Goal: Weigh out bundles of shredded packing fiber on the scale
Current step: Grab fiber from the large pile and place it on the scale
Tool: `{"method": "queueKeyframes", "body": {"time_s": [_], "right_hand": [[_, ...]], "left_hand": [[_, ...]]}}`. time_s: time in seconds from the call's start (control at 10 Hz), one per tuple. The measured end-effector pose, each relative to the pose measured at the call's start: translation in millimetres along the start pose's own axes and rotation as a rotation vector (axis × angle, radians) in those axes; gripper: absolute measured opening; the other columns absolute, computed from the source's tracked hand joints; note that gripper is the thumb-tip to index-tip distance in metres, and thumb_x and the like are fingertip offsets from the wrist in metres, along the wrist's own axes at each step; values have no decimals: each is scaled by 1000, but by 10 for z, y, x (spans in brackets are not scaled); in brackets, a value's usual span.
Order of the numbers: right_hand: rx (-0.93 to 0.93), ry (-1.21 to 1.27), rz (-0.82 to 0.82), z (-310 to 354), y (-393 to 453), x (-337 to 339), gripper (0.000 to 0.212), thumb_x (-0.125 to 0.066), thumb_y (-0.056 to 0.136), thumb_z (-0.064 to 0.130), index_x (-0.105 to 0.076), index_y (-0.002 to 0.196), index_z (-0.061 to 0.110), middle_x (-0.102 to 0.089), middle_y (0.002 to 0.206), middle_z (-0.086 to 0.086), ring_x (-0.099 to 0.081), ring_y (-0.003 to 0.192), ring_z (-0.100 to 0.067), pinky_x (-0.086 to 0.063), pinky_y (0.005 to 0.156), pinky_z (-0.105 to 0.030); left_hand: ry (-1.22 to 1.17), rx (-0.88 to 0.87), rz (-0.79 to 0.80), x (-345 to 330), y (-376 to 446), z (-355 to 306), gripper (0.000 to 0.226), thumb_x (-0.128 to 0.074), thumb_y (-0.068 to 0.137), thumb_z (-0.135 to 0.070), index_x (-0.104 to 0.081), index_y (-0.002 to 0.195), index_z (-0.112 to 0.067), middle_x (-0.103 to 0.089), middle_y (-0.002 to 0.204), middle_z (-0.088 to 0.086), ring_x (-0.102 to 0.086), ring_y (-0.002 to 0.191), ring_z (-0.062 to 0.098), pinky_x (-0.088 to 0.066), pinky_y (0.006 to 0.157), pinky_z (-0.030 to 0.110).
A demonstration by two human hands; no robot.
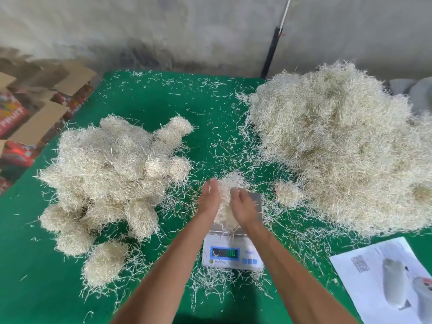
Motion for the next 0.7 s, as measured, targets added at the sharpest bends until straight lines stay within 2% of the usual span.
{"method": "queueKeyframes", "body": {"time_s": [0.1, 0.2, 0.3, 0.4, 0.5, 0.6, 0.7], "right_hand": [[107, 100, 98, 169, -199, -445, 50, -33, 113, 40, -64, 95, 5, -60, 79, 1, -55, 74, -14, -53, 66, -26], [293, 156, 99, 404, -303, -609, 45, -36, 110, 55, -58, 76, 34, -48, 65, 12, -43, 61, -8, -40, 58, -24], [442, 95, 67, 730, -272, -699, 24, -46, 104, 62, -65, 104, 48, -65, 102, 23, -61, 97, 2, -49, 87, -22], [470, -16, 51, 1115, -156, -822, 53, -43, 99, 73, -54, 140, 42, -47, 148, 26, -39, 139, 5, -32, 117, -28], [384, 85, 87, 1348, -40, -812, 49, -46, 104, 61, -65, 136, 29, -64, 105, 26, -58, 94, 13, -49, 95, -21], [523, 80, -22, 1400, -230, -955, 53, -33, 110, 52, -67, 135, 21, -72, 104, 14, -64, 93, 7, -53, 88, -18], [709, 9, -2, 1484, -385, -1035, 48, -30, 113, 48, -61, 141, 25, -64, 138, 15, -58, 128, -2, -46, 111, -28]], "left_hand": [[-31, 44, -16, 146, 8, -16, 52, -33, 104, -54, -52, 138, -20, -57, 136, 7, -58, 116, 21, -48, 97, 39], [-76, 14, -127, 649, 72, -118, 48, -59, 97, -44, -57, 134, -15, -61, 131, 9, -58, 110, 21, -48, 94, 37], [-146, -8, -262, 1069, 87, -380, 37, -56, 99, -39, -59, 128, -16, -63, 115, 3, -60, 102, 21, -53, 83, 37], [-150, -83, -48, 1112, -60, -473, 26, -42, 107, -35, -60, 113, -18, -60, 103, -1, -58, 98, 23, -51, 83, 26], [-428, 5, 187, 1107, -175, -607, 50, -38, 102, -56, -58, 128, -18, -62, 110, -1, -63, 104, 25, -44, 102, 41], [-150, -267, 27, 1105, -218, -746, 57, -43, 95, -67, -66, 102, -14, -65, 96, 2, -67, 90, 15, -53, 93, 33], [-907, -302, 181, 1161, -238, -840, 16, -67, 96, -31, -64, 106, -19, -59, 94, -16, -62, 90, 2, -46, 100, 20]]}}
Point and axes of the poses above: each hand's wrist, its own y-axis towards the middle knuckle, its own x-axis out of the back of the hand, z = x × y, the point moved 1 cm from there along y, towards the middle knuckle
